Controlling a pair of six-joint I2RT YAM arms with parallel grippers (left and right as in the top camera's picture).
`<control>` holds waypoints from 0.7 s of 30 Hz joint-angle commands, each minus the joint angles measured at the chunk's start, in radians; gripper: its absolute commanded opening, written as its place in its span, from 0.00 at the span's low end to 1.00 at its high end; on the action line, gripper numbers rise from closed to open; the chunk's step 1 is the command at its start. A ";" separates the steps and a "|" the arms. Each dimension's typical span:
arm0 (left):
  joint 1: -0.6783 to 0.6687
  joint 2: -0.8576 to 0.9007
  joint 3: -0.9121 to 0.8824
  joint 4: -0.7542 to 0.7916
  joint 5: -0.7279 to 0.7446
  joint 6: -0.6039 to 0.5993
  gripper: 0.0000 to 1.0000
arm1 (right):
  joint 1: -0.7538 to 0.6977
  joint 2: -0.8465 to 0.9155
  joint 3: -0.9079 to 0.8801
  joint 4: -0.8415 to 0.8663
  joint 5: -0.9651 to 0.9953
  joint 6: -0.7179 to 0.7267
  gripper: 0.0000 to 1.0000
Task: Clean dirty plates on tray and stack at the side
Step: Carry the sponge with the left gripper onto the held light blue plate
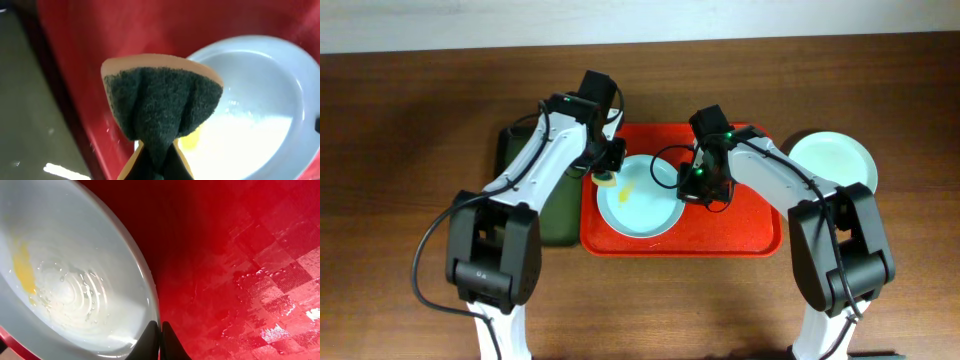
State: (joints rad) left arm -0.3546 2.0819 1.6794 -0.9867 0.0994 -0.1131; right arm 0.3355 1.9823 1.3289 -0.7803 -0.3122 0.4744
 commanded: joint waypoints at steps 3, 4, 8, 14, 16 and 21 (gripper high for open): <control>-0.009 0.049 0.013 0.003 0.018 -0.009 0.00 | 0.006 0.003 -0.007 0.000 0.009 0.002 0.04; -0.013 0.052 0.009 0.002 0.018 -0.009 0.00 | 0.006 0.003 -0.007 0.000 0.010 0.002 0.04; -0.042 0.053 0.007 0.000 0.017 -0.010 0.00 | 0.006 0.003 -0.007 0.000 0.010 0.002 0.04; -0.050 0.053 -0.012 -0.009 0.017 -0.051 0.00 | 0.006 0.003 -0.007 0.000 0.010 0.002 0.05; -0.062 0.063 -0.028 0.014 0.016 -0.062 0.00 | 0.006 0.003 -0.007 0.000 0.010 0.002 0.04; -0.064 0.126 -0.060 0.041 0.013 -0.062 0.00 | 0.006 0.003 -0.007 0.000 0.010 0.002 0.04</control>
State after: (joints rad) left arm -0.4145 2.1479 1.6497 -0.9516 0.1017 -0.1619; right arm 0.3355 1.9823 1.3289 -0.7803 -0.3122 0.4744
